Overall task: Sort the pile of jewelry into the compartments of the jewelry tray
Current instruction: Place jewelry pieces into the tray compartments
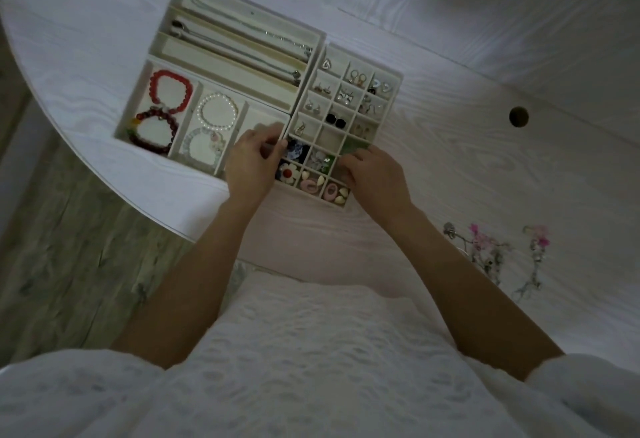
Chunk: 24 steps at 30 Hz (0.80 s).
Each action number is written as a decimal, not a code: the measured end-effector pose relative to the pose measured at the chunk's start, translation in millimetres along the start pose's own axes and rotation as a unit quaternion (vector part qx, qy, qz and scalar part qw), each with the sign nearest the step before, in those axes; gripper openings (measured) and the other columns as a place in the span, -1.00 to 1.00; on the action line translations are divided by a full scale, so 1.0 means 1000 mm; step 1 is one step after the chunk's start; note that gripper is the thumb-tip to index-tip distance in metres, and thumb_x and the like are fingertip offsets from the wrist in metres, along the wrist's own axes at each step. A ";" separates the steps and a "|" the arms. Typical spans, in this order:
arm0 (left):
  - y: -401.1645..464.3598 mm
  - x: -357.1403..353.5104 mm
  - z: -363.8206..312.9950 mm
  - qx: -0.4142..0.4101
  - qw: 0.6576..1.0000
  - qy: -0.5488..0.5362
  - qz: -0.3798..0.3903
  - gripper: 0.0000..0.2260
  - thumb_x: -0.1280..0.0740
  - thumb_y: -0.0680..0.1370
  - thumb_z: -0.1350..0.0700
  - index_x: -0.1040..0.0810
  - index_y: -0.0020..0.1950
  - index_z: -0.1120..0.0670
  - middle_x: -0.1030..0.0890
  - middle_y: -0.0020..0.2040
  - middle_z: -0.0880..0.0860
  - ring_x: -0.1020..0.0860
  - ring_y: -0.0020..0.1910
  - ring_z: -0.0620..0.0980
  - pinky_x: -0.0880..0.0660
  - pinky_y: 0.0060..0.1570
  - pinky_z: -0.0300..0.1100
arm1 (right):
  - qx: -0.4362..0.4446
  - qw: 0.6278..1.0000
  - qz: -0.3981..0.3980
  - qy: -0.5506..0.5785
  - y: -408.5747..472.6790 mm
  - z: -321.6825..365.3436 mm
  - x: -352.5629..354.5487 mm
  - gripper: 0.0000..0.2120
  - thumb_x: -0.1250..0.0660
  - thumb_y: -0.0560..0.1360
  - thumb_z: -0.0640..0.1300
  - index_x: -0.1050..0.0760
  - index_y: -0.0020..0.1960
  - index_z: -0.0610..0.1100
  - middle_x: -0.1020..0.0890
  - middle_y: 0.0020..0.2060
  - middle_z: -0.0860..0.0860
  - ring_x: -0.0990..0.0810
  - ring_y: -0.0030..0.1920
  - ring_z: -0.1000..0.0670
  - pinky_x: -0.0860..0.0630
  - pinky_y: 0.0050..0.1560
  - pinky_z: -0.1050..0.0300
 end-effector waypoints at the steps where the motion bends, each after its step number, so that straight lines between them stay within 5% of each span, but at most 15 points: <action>1: 0.001 0.000 0.000 0.002 1.000 0.003 0.004 -0.78 -0.32 0.56 0.06 -0.60 0.19 0.00 -0.60 -0.04 0.11 -0.55 -0.08 0.03 -0.34 -0.18 -0.27 | -0.008 1.000 0.001 -0.013 0.001 0.002 -0.002 -0.83 -0.51 0.24 -0.30 -0.55 -0.23 -0.20 -0.57 -0.43 -0.09 -0.52 -0.38 -0.12 -0.33 -0.43 0.20; 5: -0.002 0.006 -0.007 -0.013 0.999 0.044 -0.017 -0.74 -0.35 0.53 0.10 -0.57 0.23 0.04 -0.51 0.13 0.16 -0.50 0.06 0.08 -0.37 -0.08 -0.24 | -0.102 0.992 -0.019 0.072 0.001 -0.009 0.002 -0.84 -0.45 0.36 -0.24 -0.47 -0.17 -0.21 -0.55 -0.28 -0.12 -0.49 -0.24 -0.11 -0.29 -0.32 0.17; 8: -0.014 0.010 -0.027 -0.136 0.984 0.084 -0.082 -0.80 -0.37 0.48 0.19 -0.61 0.09 0.11 -0.51 0.08 0.16 -0.44 0.01 0.06 -0.32 -0.10 -0.26 | -0.138 0.985 -0.066 0.075 -0.012 -0.021 0.006 -0.90 -0.45 0.39 -0.21 -0.55 -0.15 -0.19 -0.53 -0.13 -0.12 -0.47 -0.11 -0.11 -0.30 -0.22 0.18; 18: -0.017 -0.033 -0.074 -0.358 0.907 0.211 0.075 -0.93 -0.41 0.38 0.16 -0.63 -0.28 0.14 -0.48 -0.27 0.12 -0.47 -0.30 0.09 -0.30 -0.43 -0.18 | -0.145 0.983 -0.070 -0.092 -0.009 -0.008 -0.003 -0.88 -0.50 0.26 -0.14 -0.61 -0.34 -0.18 -0.53 -0.25 -0.10 -0.50 -0.19 -0.16 -0.39 -0.26 0.07; 24: -0.009 -0.040 -0.081 -0.367 0.880 0.277 0.114 -0.93 -0.46 0.31 0.22 -0.61 -0.37 0.14 -0.49 -0.33 0.12 -0.47 -0.35 0.11 -0.30 -0.39 -0.17 | -0.152 0.979 -0.045 -0.131 0.002 0.000 -0.009 -0.83 -0.52 0.13 -0.24 -0.52 -0.47 -0.17 -0.53 -0.32 -0.08 -0.50 -0.22 -0.12 -0.32 -0.28 0.08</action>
Point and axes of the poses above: each hand's wrist, its own y-axis towards the middle knuckle, its own x-axis out of the back of the hand, z = x × y, the point moved 3 cm from there along y, towards the middle knuckle
